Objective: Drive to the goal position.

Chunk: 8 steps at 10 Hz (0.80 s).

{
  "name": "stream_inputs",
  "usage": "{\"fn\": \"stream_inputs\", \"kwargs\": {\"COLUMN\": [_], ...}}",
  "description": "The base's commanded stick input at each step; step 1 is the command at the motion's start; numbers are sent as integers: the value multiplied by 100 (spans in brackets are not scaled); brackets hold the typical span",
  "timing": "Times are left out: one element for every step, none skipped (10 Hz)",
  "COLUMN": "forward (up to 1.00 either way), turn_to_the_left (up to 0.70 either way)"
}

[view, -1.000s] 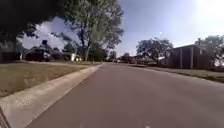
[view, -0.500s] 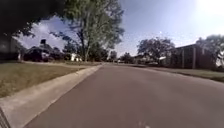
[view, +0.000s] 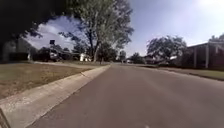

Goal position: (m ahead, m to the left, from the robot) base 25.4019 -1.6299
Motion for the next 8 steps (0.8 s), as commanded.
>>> {"fn": "stream_inputs", "kwargs": {"forward": [100, 100, 100, 100, 100, 100, 100, 100], "turn_to_the_left": [0, 0, 0, 0, 0, 0, 0, 0]}}
